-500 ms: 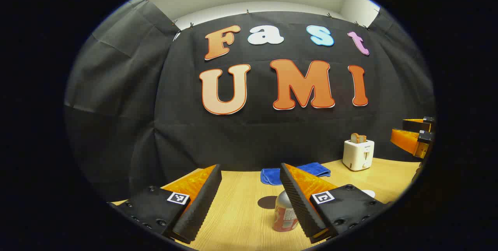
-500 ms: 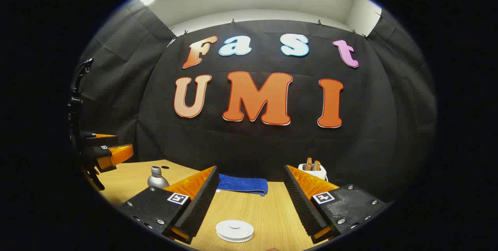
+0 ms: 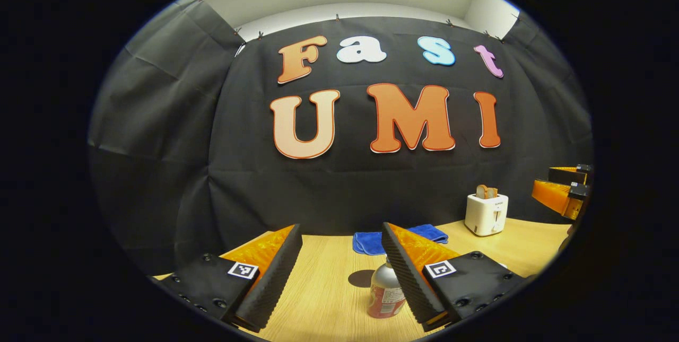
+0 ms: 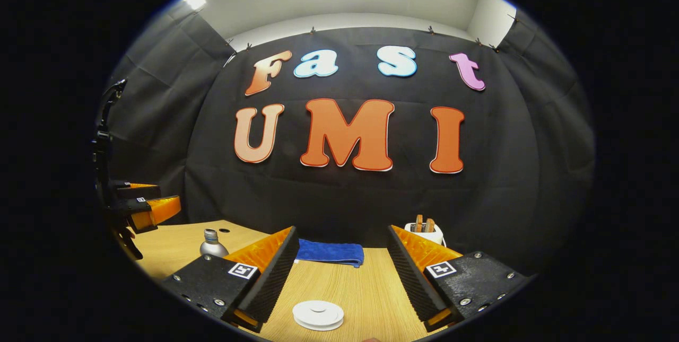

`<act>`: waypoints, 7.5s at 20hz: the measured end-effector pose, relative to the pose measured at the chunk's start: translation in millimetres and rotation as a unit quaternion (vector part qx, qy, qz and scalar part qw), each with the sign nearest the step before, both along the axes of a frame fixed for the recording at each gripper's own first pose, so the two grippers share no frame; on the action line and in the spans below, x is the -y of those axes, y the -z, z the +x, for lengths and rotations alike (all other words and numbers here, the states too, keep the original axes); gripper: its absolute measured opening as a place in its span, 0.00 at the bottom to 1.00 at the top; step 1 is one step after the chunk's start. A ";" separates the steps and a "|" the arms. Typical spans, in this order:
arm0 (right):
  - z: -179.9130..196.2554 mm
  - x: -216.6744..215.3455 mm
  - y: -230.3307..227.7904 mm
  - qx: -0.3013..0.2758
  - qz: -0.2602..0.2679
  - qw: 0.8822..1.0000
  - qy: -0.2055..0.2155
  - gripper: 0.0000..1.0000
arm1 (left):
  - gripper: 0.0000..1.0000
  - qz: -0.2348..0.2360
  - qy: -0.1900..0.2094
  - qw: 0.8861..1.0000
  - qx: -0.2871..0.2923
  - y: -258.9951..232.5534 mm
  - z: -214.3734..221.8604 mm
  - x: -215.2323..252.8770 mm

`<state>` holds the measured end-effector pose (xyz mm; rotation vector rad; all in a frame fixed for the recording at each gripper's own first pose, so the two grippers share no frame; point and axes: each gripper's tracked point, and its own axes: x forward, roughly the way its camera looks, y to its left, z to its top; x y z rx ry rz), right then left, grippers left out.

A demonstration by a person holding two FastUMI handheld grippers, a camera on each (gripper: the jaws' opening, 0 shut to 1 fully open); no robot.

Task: Open the teacup lid with one hand, grasp the water bottle and pour water into the teacup with the other hand; after pouring, place the water bottle on the coaster and then close the teacup lid.

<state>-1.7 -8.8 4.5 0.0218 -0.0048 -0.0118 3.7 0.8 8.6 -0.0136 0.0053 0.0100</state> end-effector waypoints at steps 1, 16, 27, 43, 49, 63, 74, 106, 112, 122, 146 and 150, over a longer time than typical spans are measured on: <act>0.3 0.9 0.0 0.001 0.001 1.000 0.000 0.99 | 0.98 0.000 -0.003 1.000 -0.001 1.4 -0.4 -1.5; 5.5 7.8 35.4 -0.042 -0.008 0.999 0.008 0.99 | 0.96 -0.018 0.002 1.000 -0.007 9.5 -0.4 1.6; 18.5 -20.0 123.6 -0.153 0.020 0.987 -0.034 1.00 | 0.99 -0.020 -0.007 0.999 -0.034 30.9 -4.2 -2.5; 21.9 -46.5 193.1 -0.245 0.005 0.967 -0.065 0.68 | 0.96 -0.020 -0.001 0.997 -0.074 67.0 -3.9 2.9; 23.0 -52.4 201.3 -0.259 -0.001 0.963 -0.072 0.41 | 0.96 -0.015 0.003 0.996 -0.086 76.6 -2.6 8.7; 28.3 -47.5 177.3 -0.240 0.052 0.966 -0.075 0.19 | 0.99 -0.016 0.045 0.994 -0.100 87.4 1.6 41.5; 32.8 -27.3 131.5 -0.183 0.059 0.979 -0.067 0.19 | 0.99 -0.009 0.089 0.981 -0.169 151.6 13.1 75.3; 32.3 42.3 88.6 -0.130 0.066 0.989 -0.023 0.19 | 0.82 0.209 0.085 0.956 -0.189 163.3 42.1 101.4; 30.3 60.5 91.5 -0.131 0.066 0.989 -0.013 0.19 | 0.84 0.304 0.110 0.930 -0.174 165.6 46.4 122.4; 31.9 80.5 95.9 -0.127 0.066 0.990 -0.007 0.19 | 0.84 0.445 0.143 0.872 -0.148 172.7 50.7 148.1; 19.2 99.8 99.6 -0.122 0.060 0.991 -0.005 0.19 | 0.87 0.664 0.146 0.731 -0.060 138.8 71.6 153.8; 16.4 94.8 101.8 -0.124 0.057 0.991 -0.011 0.19 | 0.84 0.693 0.147 0.704 -0.042 130.7 75.9 157.3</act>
